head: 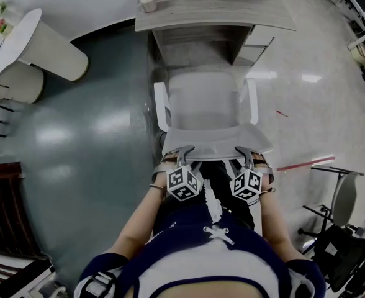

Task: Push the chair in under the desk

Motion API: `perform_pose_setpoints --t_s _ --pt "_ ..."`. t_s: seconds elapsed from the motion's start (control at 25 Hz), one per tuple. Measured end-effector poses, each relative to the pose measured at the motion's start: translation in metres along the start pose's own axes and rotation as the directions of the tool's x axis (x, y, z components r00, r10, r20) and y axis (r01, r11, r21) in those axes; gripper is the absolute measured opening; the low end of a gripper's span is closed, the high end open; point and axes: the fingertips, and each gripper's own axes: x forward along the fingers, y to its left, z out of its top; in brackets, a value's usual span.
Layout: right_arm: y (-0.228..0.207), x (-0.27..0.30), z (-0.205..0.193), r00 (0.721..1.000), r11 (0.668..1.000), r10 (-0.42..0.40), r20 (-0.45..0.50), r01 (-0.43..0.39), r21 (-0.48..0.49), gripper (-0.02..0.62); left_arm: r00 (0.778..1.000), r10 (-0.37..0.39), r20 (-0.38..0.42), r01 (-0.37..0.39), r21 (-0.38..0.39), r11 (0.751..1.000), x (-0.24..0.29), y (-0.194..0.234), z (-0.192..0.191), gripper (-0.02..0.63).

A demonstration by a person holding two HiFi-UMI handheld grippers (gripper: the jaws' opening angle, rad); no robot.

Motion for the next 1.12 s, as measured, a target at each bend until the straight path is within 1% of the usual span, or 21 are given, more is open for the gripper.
perform_pose_setpoints --t_s 0.72,0.96,1.12 --pt "-0.028 0.017 0.008 1.0 1.0 -0.012 0.014 0.012 -0.005 0.155 1.0 -0.02 -0.005 0.02 -0.002 1.0 0.012 0.032 0.006 0.233" --pt "-0.035 0.019 0.01 1.0 1.0 -0.009 0.02 0.009 -0.007 0.155 1.0 -0.016 -0.005 0.016 0.002 1.0 0.014 0.039 0.008 0.233" --pt "-0.041 0.023 0.011 1.0 1.0 -0.02 0.021 0.02 -0.009 0.155 1.0 -0.015 -0.005 0.015 0.003 1.0 0.017 0.046 0.009 0.233"
